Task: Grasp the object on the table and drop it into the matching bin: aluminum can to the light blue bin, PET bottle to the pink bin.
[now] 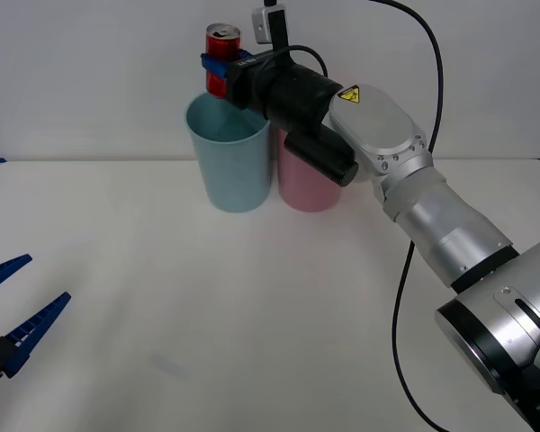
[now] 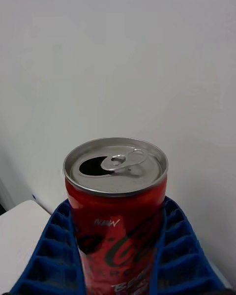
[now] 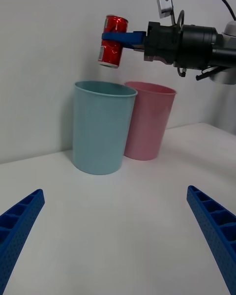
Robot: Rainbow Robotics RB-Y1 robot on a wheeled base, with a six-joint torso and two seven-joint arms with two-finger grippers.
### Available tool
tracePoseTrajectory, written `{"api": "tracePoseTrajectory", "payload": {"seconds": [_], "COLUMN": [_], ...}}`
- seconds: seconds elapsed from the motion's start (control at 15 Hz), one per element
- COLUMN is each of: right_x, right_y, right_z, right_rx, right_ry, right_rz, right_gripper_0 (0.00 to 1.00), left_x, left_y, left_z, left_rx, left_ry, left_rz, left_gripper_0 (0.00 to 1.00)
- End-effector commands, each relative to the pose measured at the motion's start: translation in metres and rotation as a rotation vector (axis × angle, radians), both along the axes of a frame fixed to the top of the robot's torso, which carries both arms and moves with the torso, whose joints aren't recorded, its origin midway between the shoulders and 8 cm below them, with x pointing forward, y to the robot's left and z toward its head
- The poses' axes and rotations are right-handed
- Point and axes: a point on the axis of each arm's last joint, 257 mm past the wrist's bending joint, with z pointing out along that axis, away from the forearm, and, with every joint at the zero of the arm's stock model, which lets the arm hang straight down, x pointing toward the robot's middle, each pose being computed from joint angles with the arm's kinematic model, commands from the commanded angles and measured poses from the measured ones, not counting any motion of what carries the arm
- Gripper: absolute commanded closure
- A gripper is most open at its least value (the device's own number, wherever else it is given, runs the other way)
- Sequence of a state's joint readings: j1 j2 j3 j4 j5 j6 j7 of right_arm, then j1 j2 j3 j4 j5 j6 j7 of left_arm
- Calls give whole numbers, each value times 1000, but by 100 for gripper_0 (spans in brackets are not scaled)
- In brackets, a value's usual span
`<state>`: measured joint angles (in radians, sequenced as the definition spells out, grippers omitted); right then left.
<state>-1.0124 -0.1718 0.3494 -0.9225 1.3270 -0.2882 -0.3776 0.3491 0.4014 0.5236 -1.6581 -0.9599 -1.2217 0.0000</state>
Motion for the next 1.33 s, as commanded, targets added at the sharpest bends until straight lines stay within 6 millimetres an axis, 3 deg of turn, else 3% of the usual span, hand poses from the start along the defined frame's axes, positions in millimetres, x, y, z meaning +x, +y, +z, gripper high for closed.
{"api": "tracePoseTrajectory", "payload": {"seconds": [0.07, 0.87, 1.33], "right_x": [1, 1, -21], "right_y": [-2, -2, -39], "right_z": [1, 5, 9], "right_rx": [0, 2, 8], "right_ry": [-3, -13, -80], "right_rz": [-6, -5, -1], "right_gripper_0": [0, 0, 0], "left_x": [0, 0, 0], "left_y": [0, 0, 0], "left_z": [0, 0, 0], "left_rx": [0, 0, 0], "left_ry": [0, 0, 0], "left_rz": [0, 0, 0], "left_gripper_0": [0, 0, 0]}}
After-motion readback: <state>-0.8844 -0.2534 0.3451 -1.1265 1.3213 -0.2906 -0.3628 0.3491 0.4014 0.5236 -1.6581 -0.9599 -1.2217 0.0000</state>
